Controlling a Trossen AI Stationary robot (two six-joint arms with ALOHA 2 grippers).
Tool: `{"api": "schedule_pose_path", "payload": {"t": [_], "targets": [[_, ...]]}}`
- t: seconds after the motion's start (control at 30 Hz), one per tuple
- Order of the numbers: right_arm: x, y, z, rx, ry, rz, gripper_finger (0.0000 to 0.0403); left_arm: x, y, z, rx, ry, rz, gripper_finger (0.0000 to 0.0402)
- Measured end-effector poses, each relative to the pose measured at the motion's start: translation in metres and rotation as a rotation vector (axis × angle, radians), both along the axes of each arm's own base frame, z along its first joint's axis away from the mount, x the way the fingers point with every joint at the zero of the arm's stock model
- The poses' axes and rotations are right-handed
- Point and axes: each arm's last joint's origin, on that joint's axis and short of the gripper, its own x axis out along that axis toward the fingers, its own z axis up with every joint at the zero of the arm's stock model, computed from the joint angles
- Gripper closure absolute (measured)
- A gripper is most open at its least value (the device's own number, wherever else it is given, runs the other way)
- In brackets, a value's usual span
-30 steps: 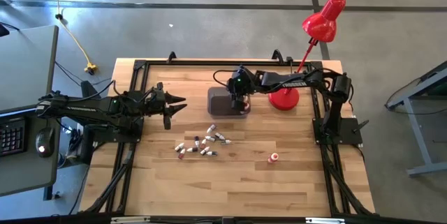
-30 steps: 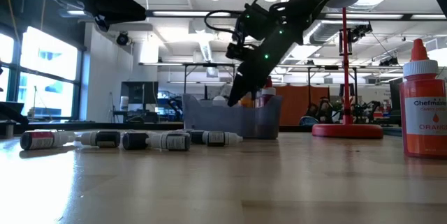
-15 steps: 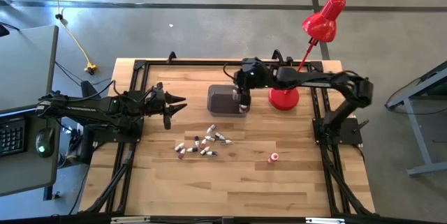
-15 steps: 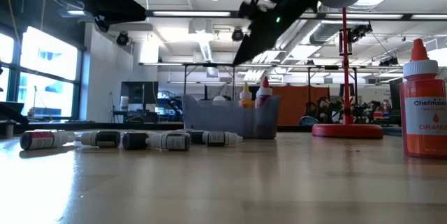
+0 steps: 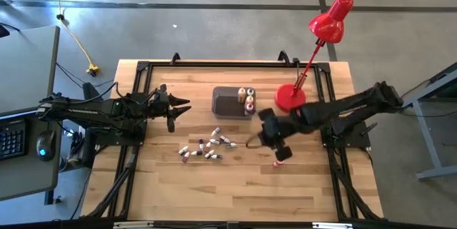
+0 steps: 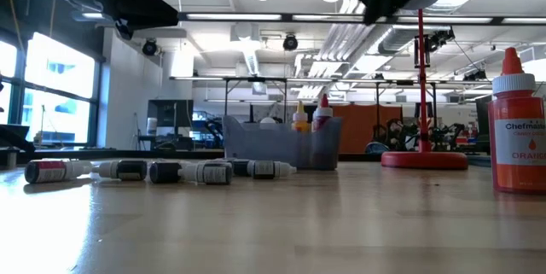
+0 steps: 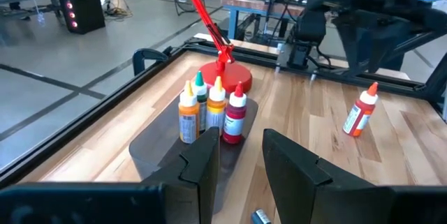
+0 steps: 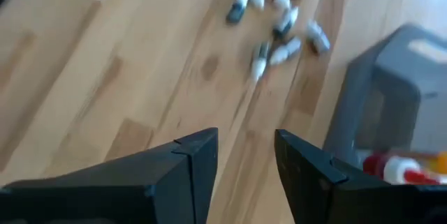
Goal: Pick & Place food coloring
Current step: Put the big orange food coloring bottle into the black bin
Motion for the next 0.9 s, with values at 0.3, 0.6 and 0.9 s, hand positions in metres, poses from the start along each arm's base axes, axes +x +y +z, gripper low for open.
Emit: {"api": "schedule_pose_path", "payload": {"t": [0.3, 0.6, 0.9], "targets": [[-0.031, 0.048, -0.02, 0.087, 0.03, 0.096, 0.0278, -0.001, 0.0, -0.004, -0.029, 0.034, 0.004, 0.0291], [-0.077, 0.056, -0.055, 0.251, -0.304, 0.121, 0.0273, -0.001, 0.0, -0.005, -0.078, 0.027, 0.008, 0.0291], [-0.101, 0.039, -0.102, 0.279, -0.453, 0.054, 0.0221, -0.001, 0.0, -0.005, -0.102, 0.019, 0.012, 0.0291]]}}
